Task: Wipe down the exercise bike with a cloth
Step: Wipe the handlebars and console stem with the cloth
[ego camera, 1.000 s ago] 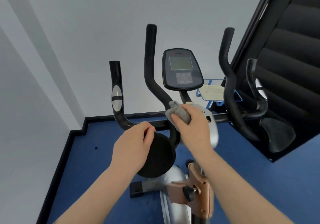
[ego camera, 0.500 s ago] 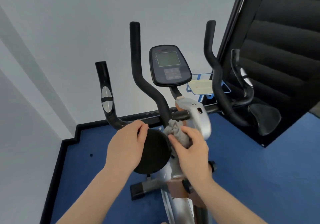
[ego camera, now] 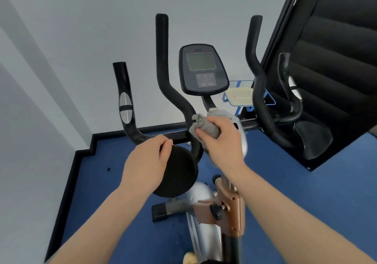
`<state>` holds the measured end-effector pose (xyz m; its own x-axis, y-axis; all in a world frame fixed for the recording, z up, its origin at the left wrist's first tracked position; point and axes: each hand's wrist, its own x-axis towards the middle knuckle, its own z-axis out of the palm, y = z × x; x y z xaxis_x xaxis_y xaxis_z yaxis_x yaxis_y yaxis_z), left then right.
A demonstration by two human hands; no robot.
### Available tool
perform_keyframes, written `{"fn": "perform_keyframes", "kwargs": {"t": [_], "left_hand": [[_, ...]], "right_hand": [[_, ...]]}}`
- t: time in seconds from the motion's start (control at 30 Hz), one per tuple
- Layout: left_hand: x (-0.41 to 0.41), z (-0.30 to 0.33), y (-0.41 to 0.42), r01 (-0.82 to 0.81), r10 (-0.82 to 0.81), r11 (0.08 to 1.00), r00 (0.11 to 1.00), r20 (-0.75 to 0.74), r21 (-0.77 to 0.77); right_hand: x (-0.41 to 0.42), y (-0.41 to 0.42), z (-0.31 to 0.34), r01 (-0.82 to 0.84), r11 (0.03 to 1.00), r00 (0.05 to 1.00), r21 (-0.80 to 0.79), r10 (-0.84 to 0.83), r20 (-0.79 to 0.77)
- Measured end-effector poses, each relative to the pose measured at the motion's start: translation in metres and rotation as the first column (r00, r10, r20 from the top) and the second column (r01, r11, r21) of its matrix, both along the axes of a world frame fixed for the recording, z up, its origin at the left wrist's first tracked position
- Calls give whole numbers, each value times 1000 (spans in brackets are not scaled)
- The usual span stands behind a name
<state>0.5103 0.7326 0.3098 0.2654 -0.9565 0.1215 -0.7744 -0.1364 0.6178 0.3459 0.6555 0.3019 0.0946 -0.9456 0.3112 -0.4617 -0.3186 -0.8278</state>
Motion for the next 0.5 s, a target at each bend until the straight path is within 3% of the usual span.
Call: {"fn": "perform_keyframes", "kwargs": {"t": [0.1, 0.2, 0.33, 0.5], "left_hand": [[-1, 0, 1, -25, 25, 1000, 999, -34, 5], [-2, 0, 2, -42, 41, 999, 998, -43, -6], [-2, -3, 0, -59, 59, 998, 997, -44, -10], [-4, -3, 2, -110, 109, 994, 990, -87, -6]], "right_hand": [[3, 10, -6, 33, 999, 998, 16, -34, 58], [-3, 50, -22, -19, 998, 996, -68, 25, 90], [-2, 10, -8, -115, 991, 993, -65, 117, 29], [-5, 40, -30, -90, 989, 986, -119, 105, 129]]}}
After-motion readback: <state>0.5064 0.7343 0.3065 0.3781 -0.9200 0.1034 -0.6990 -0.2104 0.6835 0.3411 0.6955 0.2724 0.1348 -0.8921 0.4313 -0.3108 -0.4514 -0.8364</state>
